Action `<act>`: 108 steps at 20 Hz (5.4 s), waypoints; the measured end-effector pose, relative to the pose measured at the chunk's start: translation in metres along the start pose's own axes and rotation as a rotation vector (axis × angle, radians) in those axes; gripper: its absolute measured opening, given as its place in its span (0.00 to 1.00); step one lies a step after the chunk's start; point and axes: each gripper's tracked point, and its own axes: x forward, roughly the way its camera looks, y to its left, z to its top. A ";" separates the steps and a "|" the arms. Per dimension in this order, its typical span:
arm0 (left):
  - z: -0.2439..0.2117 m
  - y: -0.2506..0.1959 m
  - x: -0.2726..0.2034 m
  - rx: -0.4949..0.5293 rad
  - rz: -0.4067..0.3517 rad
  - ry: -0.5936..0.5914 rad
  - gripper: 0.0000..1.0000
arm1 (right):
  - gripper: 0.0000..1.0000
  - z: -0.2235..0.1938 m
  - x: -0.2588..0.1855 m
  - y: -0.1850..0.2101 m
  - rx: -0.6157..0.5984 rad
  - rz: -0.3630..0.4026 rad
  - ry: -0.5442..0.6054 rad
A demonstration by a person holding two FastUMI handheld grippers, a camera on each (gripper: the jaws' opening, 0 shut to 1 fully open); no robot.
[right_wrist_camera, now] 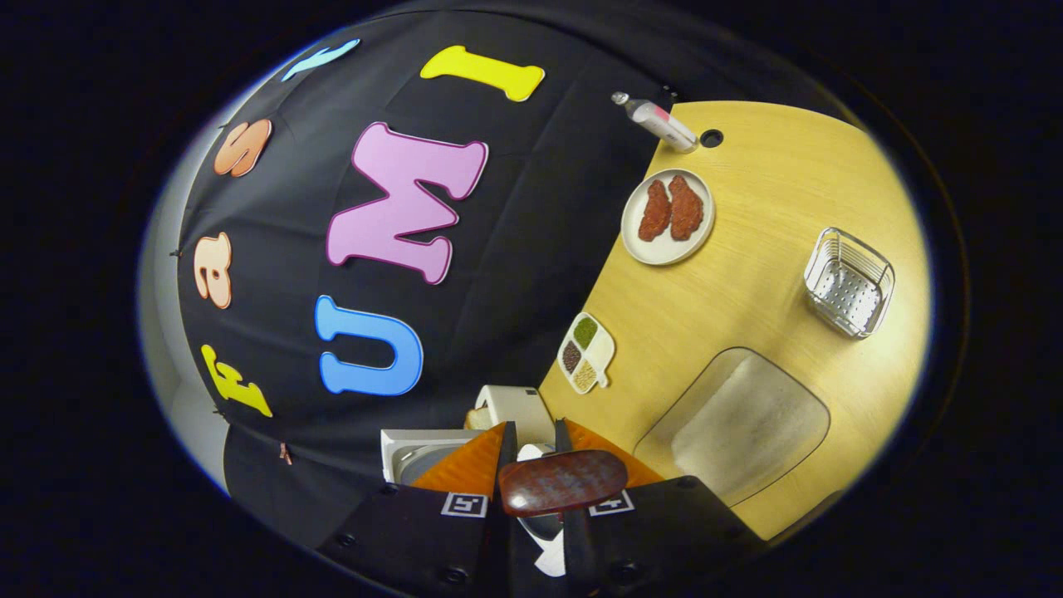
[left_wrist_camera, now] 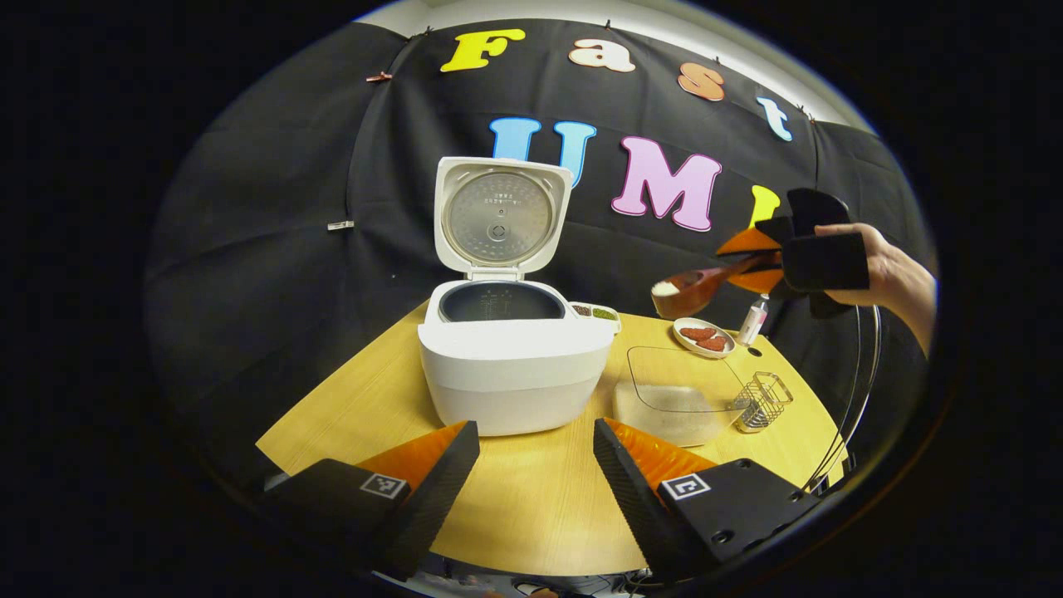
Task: Close the left gripper, press the button to open the rice cooker; take a wooden spoon from the chopstick holder with the right hand, scoop a spoonful of rice and pour it into the rice cooker, then put the wooden spoon back into the chopstick holder.
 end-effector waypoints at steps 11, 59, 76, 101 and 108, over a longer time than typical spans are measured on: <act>0.011 0.015 -0.026 -0.086 0.010 -0.012 0.96 | 0.23 -0.109 0.057 0.090 -0.213 0.105 0.105; 0.046 0.013 -0.013 0.021 -0.040 -0.078 0.96 | 0.27 -0.086 0.057 0.115 -0.955 0.279 0.032; 0.067 -0.097 0.002 0.015 -0.054 -0.130 0.96 | 0.28 0.210 -0.055 -0.075 -0.694 -0.107 -0.277; 0.093 -0.038 -0.001 -0.106 0.186 -0.160 0.95 | 0.98 0.167 -0.078 -0.231 -0.695 -0.309 -0.229; 0.177 -0.010 0.010 -0.111 0.175 -0.218 0.95 | 0.98 0.185 -0.135 -0.234 -0.759 -0.373 -0.270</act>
